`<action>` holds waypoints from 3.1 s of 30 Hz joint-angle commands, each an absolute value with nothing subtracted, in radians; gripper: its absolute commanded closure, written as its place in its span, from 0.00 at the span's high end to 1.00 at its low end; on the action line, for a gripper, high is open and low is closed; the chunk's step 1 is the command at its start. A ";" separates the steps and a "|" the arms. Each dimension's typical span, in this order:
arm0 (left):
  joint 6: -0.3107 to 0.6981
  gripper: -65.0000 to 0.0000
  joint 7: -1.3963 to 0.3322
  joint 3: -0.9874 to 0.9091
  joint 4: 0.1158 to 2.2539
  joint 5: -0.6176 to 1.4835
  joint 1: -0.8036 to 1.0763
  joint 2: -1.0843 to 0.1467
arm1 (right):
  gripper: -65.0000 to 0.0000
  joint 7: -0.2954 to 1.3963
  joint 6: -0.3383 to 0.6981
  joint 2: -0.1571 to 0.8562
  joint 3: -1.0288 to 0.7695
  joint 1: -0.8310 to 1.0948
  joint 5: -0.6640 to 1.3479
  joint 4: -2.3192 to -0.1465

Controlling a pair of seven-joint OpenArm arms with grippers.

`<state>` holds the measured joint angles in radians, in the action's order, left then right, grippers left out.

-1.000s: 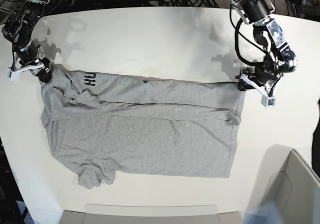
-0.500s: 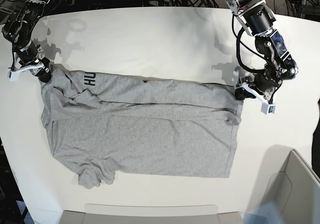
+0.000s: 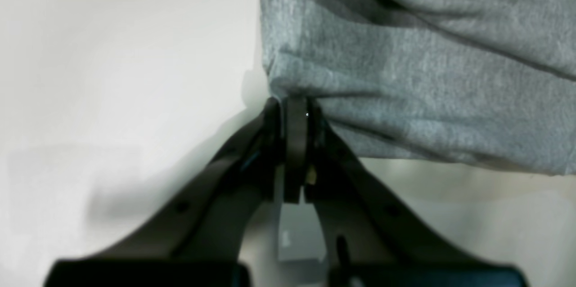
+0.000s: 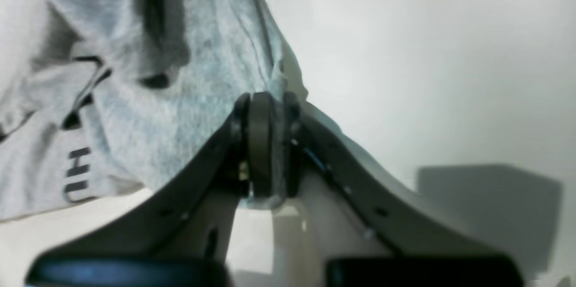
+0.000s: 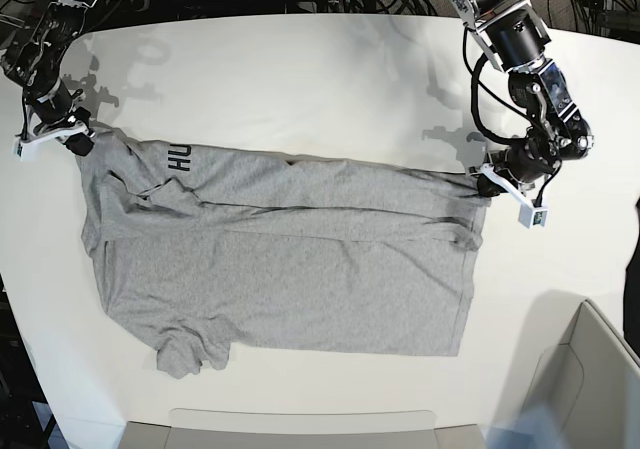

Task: Fold the T-shirt properly
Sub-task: 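Grasp the folded edge with both grippers and drag it toward the arms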

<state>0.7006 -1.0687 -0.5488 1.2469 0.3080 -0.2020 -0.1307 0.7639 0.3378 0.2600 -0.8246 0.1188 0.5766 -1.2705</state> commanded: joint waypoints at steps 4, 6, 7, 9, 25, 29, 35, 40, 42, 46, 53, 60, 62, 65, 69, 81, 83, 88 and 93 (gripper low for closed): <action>0.698 0.00 -1.113 -0.550 1.247 0.275 -0.200 -0.166 | 0.00 0.757 0.343 0.285 -0.834 0.062 0.455 -1.285; 0.698 0.00 -1.113 -0.550 1.251 0.275 -0.199 -0.176 | 0.00 0.757 0.343 0.285 -0.834 0.054 0.433 -1.285; 0.698 0.00 -1.113 -0.550 1.251 0.277 -0.189 -0.185 | 0.00 0.757 0.343 0.292 -0.832 0.053 0.433 -1.285; 0.698 0.00 -1.113 -0.552 1.256 0.278 -0.163 -0.188 | 0.00 0.757 0.343 0.305 -0.829 0.053 0.433 -1.285; 0.698 0.00 -1.118 -0.693 1.267 0.280 0.027 -0.242 | 0.00 0.878 0.435 0.303 -0.828 0.097 0.430 -1.349; 0.698 0.00 -1.113 -0.707 1.311 0.280 0.104 -0.246 | 0.00 0.880 0.470 0.289 -0.828 0.143 0.430 -1.380; 0.698 0.00 -1.112 -0.699 1.417 0.280 0.225 -0.245 | 0.00 0.880 0.498 0.272 -0.828 0.220 0.430 -1.423; 0.698 0.00 -1.109 -0.705 1.446 0.280 0.315 -0.245 | 0.00 0.880 0.498 0.274 -0.829 0.274 0.430 -1.451; 0.698 0.00 -1.107 -0.707 1.449 0.280 0.341 -0.246 | 0.00 0.880 0.498 0.277 -0.834 0.282 0.430 -1.451; 0.698 0.00 -1.106 -0.707 1.451 0.280 0.395 -0.246 | 0.00 0.880 0.499 0.277 -0.835 0.318 0.430 -1.451; 0.698 0.00 -1.056 -0.708 1.451 0.278 0.489 -0.246 | 0.00 0.880 0.499 0.278 -0.835 0.346 0.430 -1.451; 0.698 0.00 -1.056 -0.708 1.451 0.277 0.518 -0.246 | 0.00 0.880 0.499 0.291 -0.835 0.366 0.430 -1.451; 0.698 0.00 -1.056 -0.707 1.451 0.275 0.518 -0.246 | 0.00 0.880 0.499 0.291 -0.835 0.366 0.430 -1.451; 0.698 0.05 -1.056 -0.705 1.452 0.274 0.516 -0.248 | 0.00 0.880 0.499 0.291 -0.835 0.366 0.430 -1.452; 0.698 0.31 -1.056 -0.707 1.523 0.274 0.516 -0.246 | 0.08 0.880 0.499 0.286 -0.835 0.366 0.430 -1.491; 0.698 0.37 -1.069 -0.707 1.687 0.274 0.512 -0.245 | 0.37 0.878 0.498 0.240 -0.837 0.392 0.430 -1.646; 0.698 0.37 -1.069 -0.707 1.722 0.274 0.516 -0.245 | 0.37 0.878 0.498 0.240 -0.837 0.392 0.430 -1.658; 0.698 0.38 -1.070 -0.707 1.761 0.274 0.516 -0.246 | 0.37 0.880 0.496 0.239 -0.839 0.394 0.430 -1.693; 0.698 0.46 -1.069 -0.704 1.764 0.274 0.513 -0.249 | 0.37 0.880 0.496 0.239 -0.871 0.394 0.430 -1.693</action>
<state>0.7033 -1.0733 -0.7021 1.7439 0.2794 0.5095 -0.2329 0.8944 0.5011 0.2207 -0.8577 0.3935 0.4194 -1.6760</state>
